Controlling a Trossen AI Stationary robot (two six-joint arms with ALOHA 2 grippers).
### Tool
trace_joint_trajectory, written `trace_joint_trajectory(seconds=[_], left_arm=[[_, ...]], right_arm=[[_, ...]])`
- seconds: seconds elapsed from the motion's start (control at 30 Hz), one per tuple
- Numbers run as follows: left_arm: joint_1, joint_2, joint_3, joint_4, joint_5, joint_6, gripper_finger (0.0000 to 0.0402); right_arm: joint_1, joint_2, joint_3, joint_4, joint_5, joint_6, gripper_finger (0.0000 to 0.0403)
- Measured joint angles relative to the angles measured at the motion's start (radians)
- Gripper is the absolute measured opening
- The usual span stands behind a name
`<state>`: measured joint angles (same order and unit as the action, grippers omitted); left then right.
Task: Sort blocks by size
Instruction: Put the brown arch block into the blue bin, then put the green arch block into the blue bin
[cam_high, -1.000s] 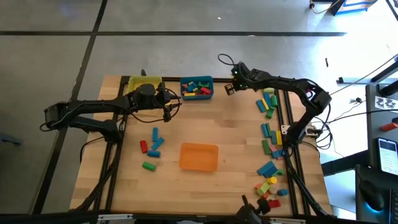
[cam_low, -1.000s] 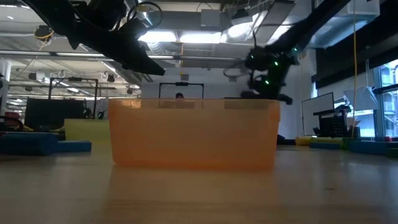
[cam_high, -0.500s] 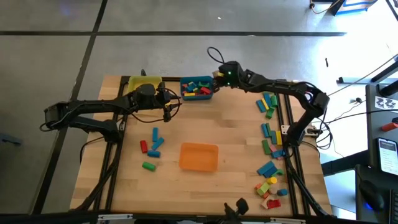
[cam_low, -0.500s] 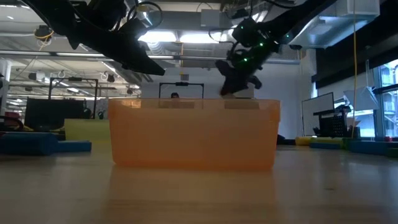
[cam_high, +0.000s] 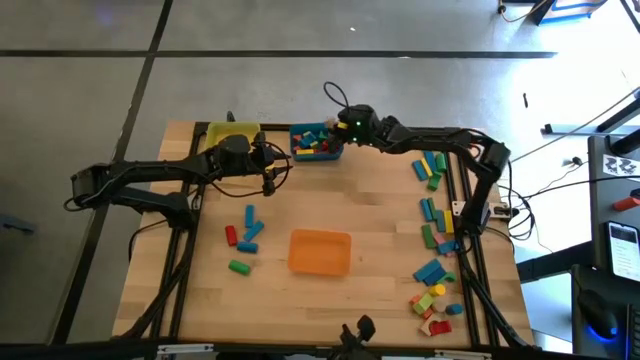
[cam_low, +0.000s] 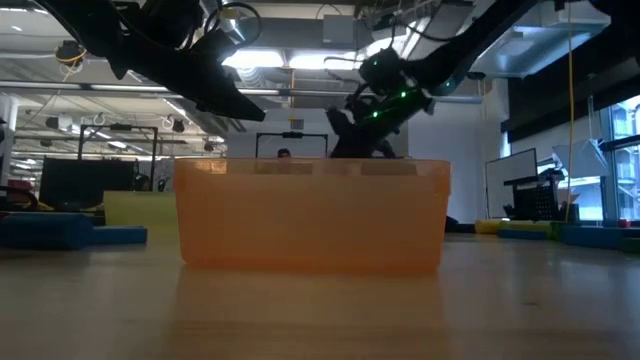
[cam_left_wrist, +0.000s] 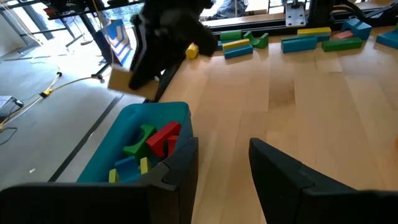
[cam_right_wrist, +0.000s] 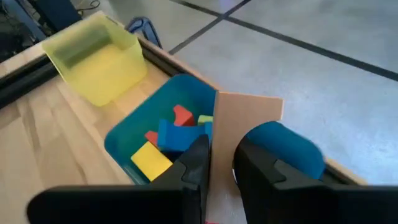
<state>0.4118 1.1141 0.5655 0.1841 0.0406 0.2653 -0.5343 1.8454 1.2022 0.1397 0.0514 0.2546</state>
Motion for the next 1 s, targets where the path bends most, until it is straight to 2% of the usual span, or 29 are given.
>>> trace_joint_trajectory(seconds=[0.2, 0.67, 1.0], left_arm=[[0.000, 0.000, 0.000, 0.000, 0.000, 0.003, 0.0127], [0.000, 0.000, 0.000, 0.000, 0.000, 0.003, 0.0127], [0.000, 0.000, 0.000, 0.000, 0.000, 0.003, 0.0127]], right_arm=[[0.000, 0.051, -0.001, -0.001, 0.000, 0.007, 0.0065], [0.000, 0.052, -0.001, -0.006, -0.037, 0.030, 0.0066], [0.000, 0.052, -0.001, -0.006, -0.037, 0.023, 0.0142]])
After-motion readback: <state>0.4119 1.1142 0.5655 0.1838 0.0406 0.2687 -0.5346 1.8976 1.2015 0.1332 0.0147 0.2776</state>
